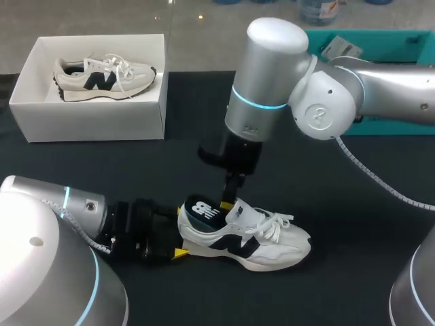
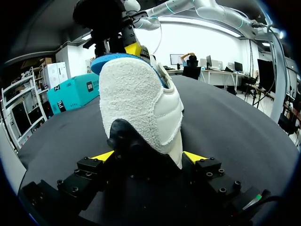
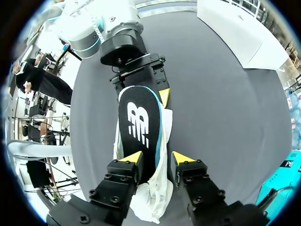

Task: Take the shoe out of the shoebox, open the shoe tongue, remove and reinsert the insole, then place the shoe into the shoebox

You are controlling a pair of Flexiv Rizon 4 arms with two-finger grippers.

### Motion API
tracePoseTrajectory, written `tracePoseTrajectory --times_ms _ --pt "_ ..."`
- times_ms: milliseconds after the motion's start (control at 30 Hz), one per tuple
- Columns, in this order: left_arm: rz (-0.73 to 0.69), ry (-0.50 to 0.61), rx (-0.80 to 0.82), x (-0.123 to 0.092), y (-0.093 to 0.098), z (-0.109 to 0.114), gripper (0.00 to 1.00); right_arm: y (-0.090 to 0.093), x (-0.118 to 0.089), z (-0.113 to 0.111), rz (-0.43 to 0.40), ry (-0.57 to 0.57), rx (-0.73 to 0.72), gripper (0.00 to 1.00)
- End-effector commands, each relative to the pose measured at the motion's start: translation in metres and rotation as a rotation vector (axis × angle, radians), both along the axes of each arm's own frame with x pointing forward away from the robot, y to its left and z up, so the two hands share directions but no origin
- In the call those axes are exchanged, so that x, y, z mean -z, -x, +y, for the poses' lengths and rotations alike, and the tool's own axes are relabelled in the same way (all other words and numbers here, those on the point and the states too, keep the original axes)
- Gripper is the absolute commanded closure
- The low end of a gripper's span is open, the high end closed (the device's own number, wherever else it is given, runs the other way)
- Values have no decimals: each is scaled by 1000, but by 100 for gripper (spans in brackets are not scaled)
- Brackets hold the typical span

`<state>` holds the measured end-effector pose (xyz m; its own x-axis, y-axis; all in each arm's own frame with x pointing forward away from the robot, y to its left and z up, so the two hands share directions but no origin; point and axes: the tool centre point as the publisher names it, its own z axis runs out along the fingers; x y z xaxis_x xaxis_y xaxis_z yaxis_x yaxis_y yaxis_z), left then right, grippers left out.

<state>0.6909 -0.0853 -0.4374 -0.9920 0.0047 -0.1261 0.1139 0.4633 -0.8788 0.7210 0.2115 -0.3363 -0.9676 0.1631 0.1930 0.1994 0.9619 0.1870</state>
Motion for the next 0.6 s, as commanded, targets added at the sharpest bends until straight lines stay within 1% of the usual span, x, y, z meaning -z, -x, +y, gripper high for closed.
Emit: tracePoseTrajectory --times_ms 33,400,600 --pt "0 -4 -1 2 1 -1 100 -2 7 6 15 -7 -6 62" --pt "0 -4 -1 2 1 -1 100 6 9 17 31 -31 -18 62" --pt "0 -4 -1 2 1 -1 100 5 13 25 43 -36 -32 62"
